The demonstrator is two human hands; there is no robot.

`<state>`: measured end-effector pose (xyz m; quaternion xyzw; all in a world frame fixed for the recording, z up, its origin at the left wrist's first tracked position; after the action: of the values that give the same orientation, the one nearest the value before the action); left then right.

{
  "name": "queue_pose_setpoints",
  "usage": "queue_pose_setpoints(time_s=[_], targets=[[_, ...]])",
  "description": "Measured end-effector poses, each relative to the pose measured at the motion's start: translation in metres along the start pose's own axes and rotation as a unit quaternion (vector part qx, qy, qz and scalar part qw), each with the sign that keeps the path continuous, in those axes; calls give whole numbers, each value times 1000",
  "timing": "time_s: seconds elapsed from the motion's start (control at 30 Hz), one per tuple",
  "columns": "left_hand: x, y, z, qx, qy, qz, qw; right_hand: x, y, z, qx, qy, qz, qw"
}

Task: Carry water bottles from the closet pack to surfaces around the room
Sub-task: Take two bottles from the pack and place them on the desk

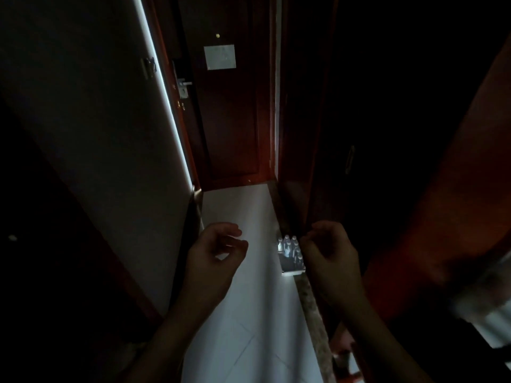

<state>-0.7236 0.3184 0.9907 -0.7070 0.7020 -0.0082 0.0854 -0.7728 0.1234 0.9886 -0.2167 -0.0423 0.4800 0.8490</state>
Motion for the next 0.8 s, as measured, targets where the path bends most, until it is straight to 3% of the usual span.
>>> queue_pose_setpoints(time_s=[0.43, 0.7, 0.8], targets=[[29, -293, 87, -7, -15, 69, 997, 142, -206, -112, 45, 59, -46, 996], [111, -472, 128, -21, -70, 169, 983, 171, -329, -193, 111, 104, -99, 983], [151, -530, 161, -64, -88, 183, 977, 177, -372, -248, 146, 110, -106, 977]])
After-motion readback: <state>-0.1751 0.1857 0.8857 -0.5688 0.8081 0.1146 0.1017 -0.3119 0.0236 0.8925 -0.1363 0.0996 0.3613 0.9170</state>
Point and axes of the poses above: each hand's wrist, its own y-axis away from the middle knuckle, its own x-axis out of the palm, z = x × y, the point moved 1 cm from there along -y, towards the middle knuckle, and after that the axes turned 11 degrees about -x, right-handed, at the moved point
